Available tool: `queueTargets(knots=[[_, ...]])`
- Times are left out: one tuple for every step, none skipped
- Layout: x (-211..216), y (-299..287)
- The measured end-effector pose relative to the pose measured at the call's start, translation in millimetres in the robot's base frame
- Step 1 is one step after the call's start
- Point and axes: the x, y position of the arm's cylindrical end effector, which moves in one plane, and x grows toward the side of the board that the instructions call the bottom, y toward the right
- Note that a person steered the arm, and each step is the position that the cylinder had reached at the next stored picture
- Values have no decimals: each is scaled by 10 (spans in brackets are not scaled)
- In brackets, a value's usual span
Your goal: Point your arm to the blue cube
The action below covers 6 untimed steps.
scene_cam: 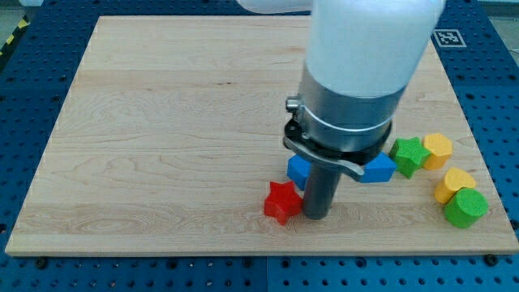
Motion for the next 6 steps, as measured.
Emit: queueTargets(knots=[[0,-103],[23,28],[48,481],[-92,573],[-403,390],[-432,372]])
